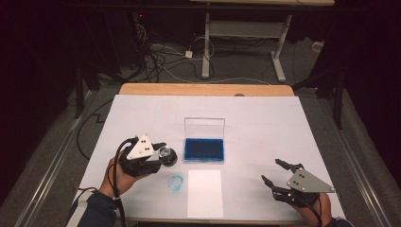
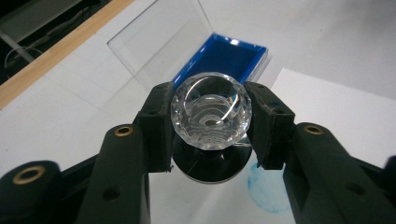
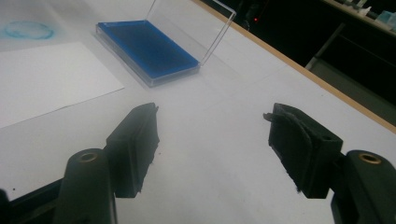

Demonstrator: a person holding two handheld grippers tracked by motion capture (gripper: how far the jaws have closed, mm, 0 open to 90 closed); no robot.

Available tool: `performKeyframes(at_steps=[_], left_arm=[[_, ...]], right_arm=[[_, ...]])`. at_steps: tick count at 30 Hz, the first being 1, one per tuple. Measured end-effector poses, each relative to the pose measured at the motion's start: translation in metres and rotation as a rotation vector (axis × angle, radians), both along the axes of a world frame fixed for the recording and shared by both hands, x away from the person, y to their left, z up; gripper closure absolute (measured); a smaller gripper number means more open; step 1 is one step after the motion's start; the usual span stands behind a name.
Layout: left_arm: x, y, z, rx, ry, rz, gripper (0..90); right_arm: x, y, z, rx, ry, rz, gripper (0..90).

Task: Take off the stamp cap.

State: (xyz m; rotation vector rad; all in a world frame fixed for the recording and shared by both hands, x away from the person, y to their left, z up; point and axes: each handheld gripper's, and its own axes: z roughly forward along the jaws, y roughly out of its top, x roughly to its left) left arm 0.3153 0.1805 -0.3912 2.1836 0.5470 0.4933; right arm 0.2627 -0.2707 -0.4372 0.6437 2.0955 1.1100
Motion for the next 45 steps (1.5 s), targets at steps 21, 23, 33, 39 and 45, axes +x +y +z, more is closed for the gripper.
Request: performKeyframes(at_steps=[21,23,33,39,45], left_arm=[[-0.016,-0.042,0.006,-0.014,-0.03,-0.1,54.1],[-0.014,-0.045,0.005,-0.02,-0.023,-0.107,54.1],[-0.014,-0.065,0.003,-0.053,-0.009,-0.155,54.1],[-0.014,-0.073,0.001,-0.077,0.002,-0.178,54.1],[-0.016,-0.082,0.001,-0.062,-0.001,-0.192,54.1]], right_arm=[[0.014,0.052,-0.008,-0.013,0.117,0.158,24.7],[0.016,0.067,-0.009,-0.014,0.14,0.192,24.4],[0.025,0.106,-0.013,0.004,0.184,0.278,23.3],[0.033,0.119,-0.016,0.034,0.224,0.311,22.5],[0.034,0.128,-0.019,0.029,0.225,0.321,22.2]])
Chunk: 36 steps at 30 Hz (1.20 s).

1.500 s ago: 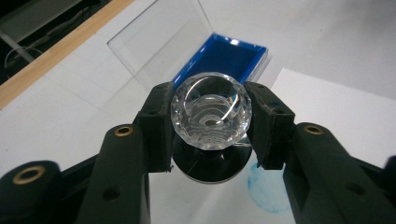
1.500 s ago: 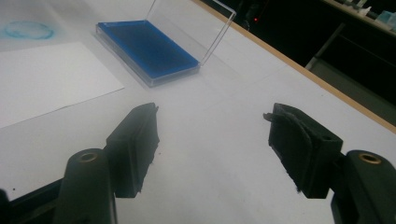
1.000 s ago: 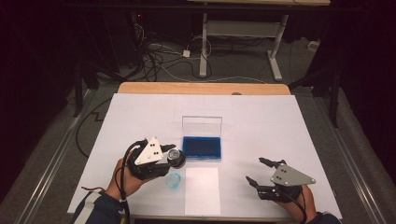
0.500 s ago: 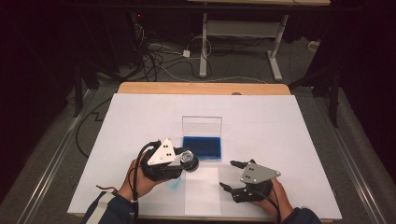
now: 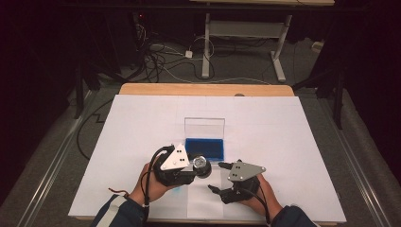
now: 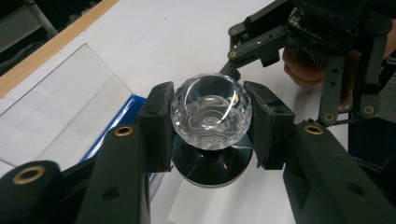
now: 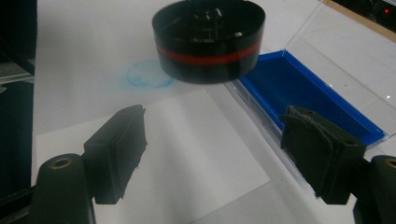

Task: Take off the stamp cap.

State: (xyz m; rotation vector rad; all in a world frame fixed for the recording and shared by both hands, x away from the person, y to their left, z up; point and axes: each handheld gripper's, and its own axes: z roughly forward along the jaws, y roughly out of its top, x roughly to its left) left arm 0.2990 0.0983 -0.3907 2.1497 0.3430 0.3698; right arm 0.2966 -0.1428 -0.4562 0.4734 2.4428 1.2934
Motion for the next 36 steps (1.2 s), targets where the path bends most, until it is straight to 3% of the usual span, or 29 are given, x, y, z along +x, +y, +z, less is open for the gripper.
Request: performKeyframes(at_steps=[19,36], left_arm=[[0.001,-0.01,0.0,-0.051,0.01,-0.016,54.1],[0.0,-0.014,-0.001,-0.065,0.021,-0.03,54.1]], right_arm=[[0.003,0.01,0.0,0.047,-0.011,-0.011,23.3],[0.006,0.01,0.001,0.086,-0.001,-0.002,35.0]])
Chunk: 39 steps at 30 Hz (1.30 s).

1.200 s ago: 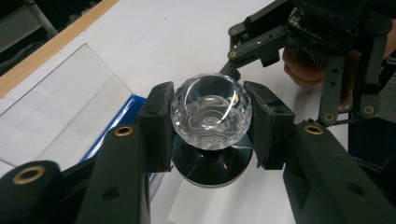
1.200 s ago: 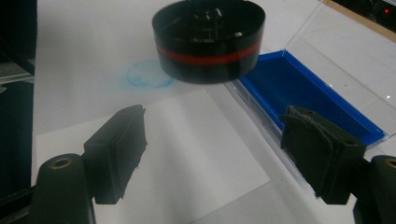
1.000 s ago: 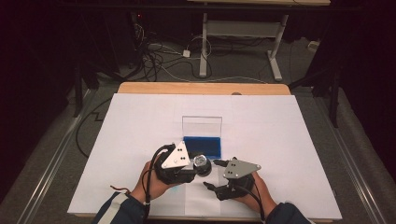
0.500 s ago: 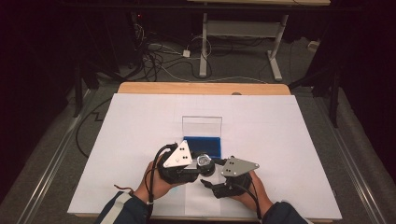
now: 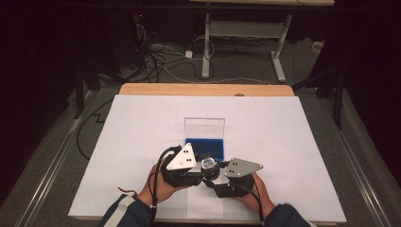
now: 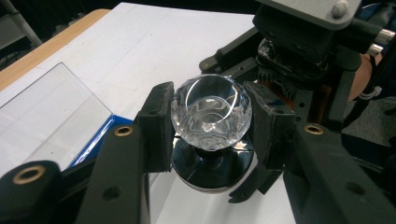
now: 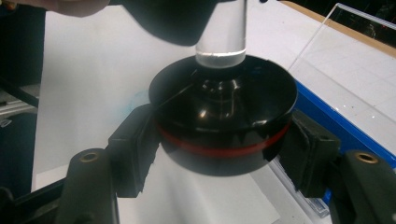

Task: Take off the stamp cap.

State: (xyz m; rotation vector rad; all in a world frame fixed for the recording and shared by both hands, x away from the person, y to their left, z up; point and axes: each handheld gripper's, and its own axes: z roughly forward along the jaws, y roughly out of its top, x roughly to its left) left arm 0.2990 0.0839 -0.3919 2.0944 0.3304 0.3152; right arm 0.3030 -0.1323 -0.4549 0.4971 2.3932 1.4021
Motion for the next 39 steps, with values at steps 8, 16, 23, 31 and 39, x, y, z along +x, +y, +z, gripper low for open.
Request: performKeyframes(at_steps=[8,16,23,31,39], left_arm=[[0.0001,-0.001,-0.0013,-0.001,0.007,-0.006,54.1],[0.0005,-0.0003,-0.002,-0.006,0.008,-0.009,54.1],[0.0007,0.0006,-0.0025,-0.012,0.011,-0.012,54.1],[0.0014,0.0013,-0.0037,-0.019,0.015,-0.009,54.1],[0.0004,0.0028,-0.0032,-0.045,0.007,-0.004,54.2]], right_arm=[[-0.0004,0.0002,-0.0009,0.0,-0.005,-0.001,36.9],[-0.0024,0.0009,-0.0012,-0.01,-0.025,-0.004,37.9],[-0.0034,0.001,-0.0003,-0.019,-0.028,-0.008,38.2],[-0.0036,0.0008,0.0001,-0.027,-0.024,-0.013,38.3],[-0.0043,0.001,0.0005,-0.039,-0.011,-0.003,38.5]])
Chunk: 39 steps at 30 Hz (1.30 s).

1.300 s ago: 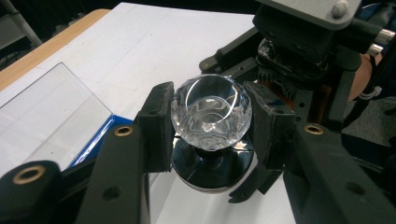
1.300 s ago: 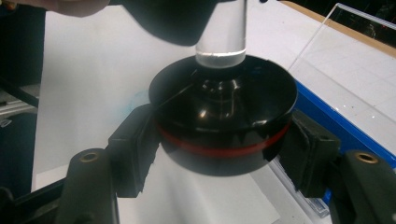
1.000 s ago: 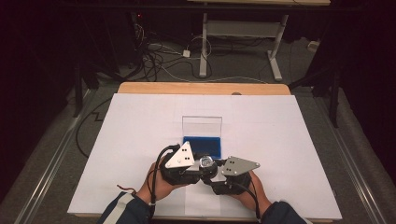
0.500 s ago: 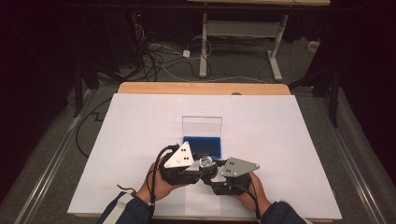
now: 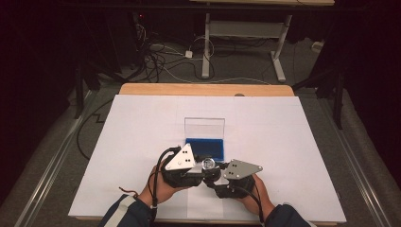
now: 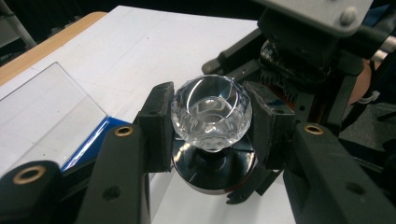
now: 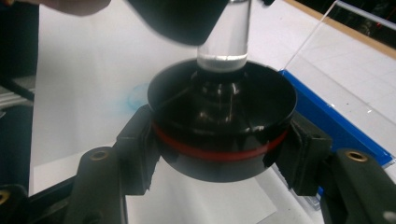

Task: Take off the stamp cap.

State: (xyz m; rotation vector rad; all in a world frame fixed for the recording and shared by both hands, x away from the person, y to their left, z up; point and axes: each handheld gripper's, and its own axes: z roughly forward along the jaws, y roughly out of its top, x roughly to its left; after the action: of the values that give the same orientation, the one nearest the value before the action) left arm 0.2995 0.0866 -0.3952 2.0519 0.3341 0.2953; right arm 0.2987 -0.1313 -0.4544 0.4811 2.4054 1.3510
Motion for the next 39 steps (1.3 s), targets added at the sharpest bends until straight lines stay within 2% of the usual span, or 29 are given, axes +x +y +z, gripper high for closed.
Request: performKeyframes(at_steps=[2,3,7,17,29,39], left_arm=[[0.001,0.003,0.002,-0.011,0.001,0.009,54.1],[0.002,0.005,0.003,-0.014,0.01,0.003,54.1],[0.002,0.008,0.004,-0.011,0.003,0.012,54.1],[0.003,0.016,0.006,-0.012,-0.015,0.034,54.1],[0.007,0.03,0.008,-0.003,-0.032,0.083,54.2],[0.011,0.035,0.004,0.023,-0.019,0.099,54.2]], right_arm=[[-0.001,0.003,-0.002,-0.024,-0.002,0.003,38.5],[-0.001,0.003,-0.002,-0.024,-0.002,0.003,38.5],[-0.001,0.002,-0.003,-0.029,0.006,-0.003,38.4],[0.001,-0.006,-0.002,-0.059,-0.008,-0.013,38.4],[-0.003,-0.039,0.013,-0.045,-0.036,-0.067,38.3],[-0.007,-0.063,0.025,-0.031,-0.068,-0.117,38.3]])
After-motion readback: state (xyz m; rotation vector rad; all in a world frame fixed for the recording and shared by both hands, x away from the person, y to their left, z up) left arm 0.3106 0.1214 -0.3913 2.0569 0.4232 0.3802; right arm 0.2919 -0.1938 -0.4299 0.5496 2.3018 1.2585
